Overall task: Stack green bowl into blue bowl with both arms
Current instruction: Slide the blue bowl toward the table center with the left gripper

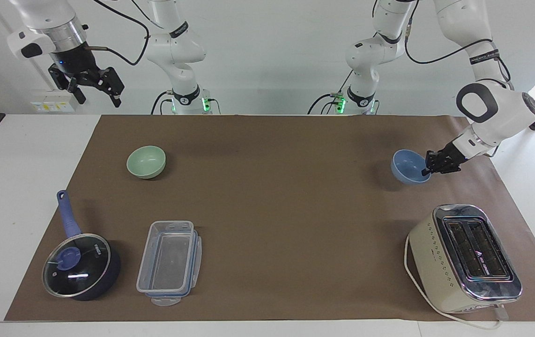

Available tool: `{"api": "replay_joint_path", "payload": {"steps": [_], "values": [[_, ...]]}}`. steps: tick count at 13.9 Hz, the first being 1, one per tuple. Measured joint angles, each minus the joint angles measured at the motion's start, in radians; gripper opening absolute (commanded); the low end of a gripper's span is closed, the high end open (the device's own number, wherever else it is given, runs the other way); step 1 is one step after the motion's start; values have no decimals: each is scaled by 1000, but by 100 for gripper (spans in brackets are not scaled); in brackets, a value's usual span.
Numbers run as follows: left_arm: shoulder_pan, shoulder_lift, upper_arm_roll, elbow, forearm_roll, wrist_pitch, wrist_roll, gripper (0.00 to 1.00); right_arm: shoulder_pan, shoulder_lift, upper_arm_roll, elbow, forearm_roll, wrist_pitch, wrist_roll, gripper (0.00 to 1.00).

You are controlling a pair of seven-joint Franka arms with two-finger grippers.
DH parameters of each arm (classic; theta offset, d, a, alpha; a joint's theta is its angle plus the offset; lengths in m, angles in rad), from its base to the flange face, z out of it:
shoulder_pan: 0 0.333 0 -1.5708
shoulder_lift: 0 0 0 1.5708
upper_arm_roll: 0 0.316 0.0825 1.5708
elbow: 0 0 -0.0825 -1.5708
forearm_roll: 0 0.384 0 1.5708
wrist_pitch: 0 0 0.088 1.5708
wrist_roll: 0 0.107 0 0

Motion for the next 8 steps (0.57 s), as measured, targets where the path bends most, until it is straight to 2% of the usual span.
{"api": "replay_joint_path", "payload": {"steps": [3, 8], "values": [[-101, -18, -3, -1, -1, 9, -63, 0, 0, 0, 0, 0, 0, 0, 0, 100], [-340, -12, -8, -12, -1, 100, -360, 0, 0, -1, 0, -1, 0, 0, 0, 100]]}}
